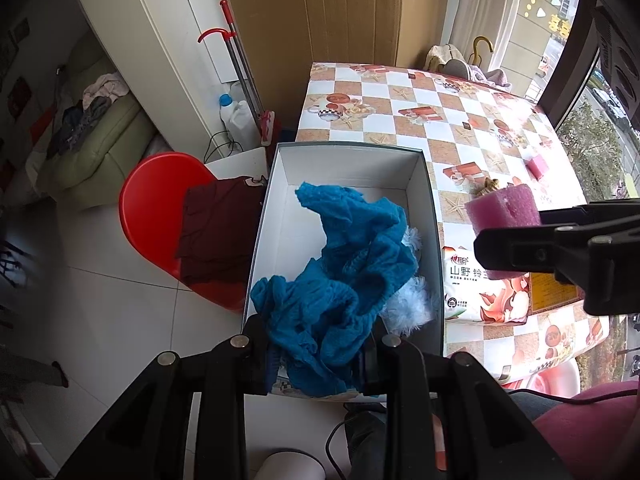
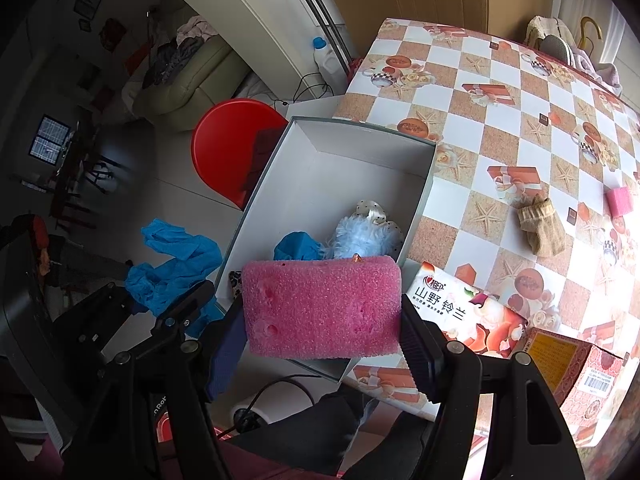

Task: Organize soft objects
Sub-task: 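Hold the pink sponge above the white box with the right tool and lower it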

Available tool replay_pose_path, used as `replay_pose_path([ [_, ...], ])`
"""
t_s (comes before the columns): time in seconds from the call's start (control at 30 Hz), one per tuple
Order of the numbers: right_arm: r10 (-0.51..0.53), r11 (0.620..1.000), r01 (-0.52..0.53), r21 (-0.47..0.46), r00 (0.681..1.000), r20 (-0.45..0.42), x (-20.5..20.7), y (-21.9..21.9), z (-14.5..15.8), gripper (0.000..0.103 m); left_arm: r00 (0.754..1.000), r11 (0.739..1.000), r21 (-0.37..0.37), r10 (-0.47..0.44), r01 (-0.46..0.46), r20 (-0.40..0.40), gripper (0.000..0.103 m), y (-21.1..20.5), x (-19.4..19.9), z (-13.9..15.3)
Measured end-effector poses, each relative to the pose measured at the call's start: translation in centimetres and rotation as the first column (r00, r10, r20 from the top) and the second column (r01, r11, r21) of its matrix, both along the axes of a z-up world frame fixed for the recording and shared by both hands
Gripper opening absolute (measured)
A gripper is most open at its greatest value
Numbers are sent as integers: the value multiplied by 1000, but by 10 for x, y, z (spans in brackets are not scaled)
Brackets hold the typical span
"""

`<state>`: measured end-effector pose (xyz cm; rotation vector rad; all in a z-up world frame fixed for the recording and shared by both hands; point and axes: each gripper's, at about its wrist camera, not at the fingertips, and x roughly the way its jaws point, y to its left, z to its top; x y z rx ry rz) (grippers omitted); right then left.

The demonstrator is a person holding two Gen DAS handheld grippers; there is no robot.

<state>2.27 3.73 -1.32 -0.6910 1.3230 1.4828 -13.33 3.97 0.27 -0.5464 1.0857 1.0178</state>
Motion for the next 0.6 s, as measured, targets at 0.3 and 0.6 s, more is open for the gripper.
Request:
replay_pose_path([
  [0.3, -6, 1000, 6, -1, 1000, -1, 1, 0, -2, 71, 1000, 1000, -2, 3, -3, 1, 31, 0, 1, 0],
  [0.6, -10, 1000, 10, -4, 1000, -3, 4, 0, -3, 71, 1000, 1000, -1, 3, -3, 0, 31, 0, 1, 0],
])
